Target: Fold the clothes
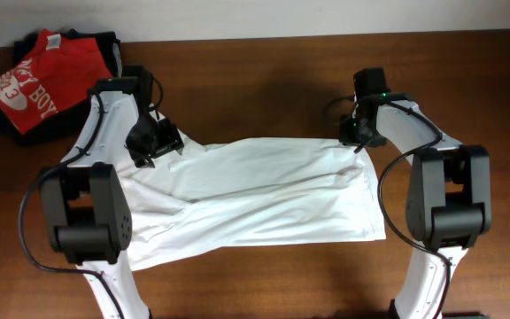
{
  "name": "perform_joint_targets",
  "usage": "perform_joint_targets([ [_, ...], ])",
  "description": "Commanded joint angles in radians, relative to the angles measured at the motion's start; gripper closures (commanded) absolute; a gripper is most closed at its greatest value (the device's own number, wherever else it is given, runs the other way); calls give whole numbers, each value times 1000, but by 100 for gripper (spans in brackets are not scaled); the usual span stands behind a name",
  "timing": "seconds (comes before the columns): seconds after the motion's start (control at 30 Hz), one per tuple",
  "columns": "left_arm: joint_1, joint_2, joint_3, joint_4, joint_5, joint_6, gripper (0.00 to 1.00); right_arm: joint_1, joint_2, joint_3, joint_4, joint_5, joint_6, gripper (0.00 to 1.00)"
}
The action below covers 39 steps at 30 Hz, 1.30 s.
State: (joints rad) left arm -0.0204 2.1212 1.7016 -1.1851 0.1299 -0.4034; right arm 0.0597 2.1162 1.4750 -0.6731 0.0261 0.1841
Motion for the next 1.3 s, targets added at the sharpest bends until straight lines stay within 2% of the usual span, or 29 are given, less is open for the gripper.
perform_joint_targets([
  [0.0,2,62,1,25,-3,8,30,6,24,21,1,13,7,67],
  [0.17,4,161,1,47,-4,0,37,6,24,21,-14,13,7,67],
  [0.2,4,162,1,50,-7,0,41,5,24,21,-16,13,7,67],
  [0.23,4,162,1,56,-8,0,50,5,24,21,-18,13,7,67],
  [0.3,4,162,1,67,-8,0,73,5,24,21,-22,13,7,68],
  [0.33,4,162,1,66,-23,0,89,5,24,21,-23,13,7,68],
  [0.4,4,162,1,66,-35,1,95,5,24,21,-23,13,7,68],
  [0.43,4,162,2,62,-49,1,95,5,24,21,-23,13,7,68],
  [0.53,4,162,10,33,-73,0,84,5,24,21,-22,13,7,68],
  [0.6,10,162,27,-31,-211,-64,77,5,24,21,-26,13,7,68],
  [0.67,50,162,29,-81,-232,-64,71,5,24,21,-27,13,7,67],
  [0.8,99,162,48,-116,-217,-62,70,5,24,21,-26,34,7,67],
  [0.93,84,162,97,-111,-76,2,67,3,24,21,-21,61,9,67],
  [0.97,77,162,97,-110,-96,1,66,-5,24,21,-23,117,34,67],
  [1.07,80,162,106,-113,-92,-29,66,-59,24,21,-40,116,34,67],
  [1.2,-16,156,132,-100,-92,-21,64,-67,24,21,-37,109,34,67],
  [1.23,-40,156,132,-90,-92,-21,44,-67,24,21,-37,109,34,67],
  [1.27,-56,156,132,-84,-87,-22,38,-67,24,21,-41,105,34,67],
])
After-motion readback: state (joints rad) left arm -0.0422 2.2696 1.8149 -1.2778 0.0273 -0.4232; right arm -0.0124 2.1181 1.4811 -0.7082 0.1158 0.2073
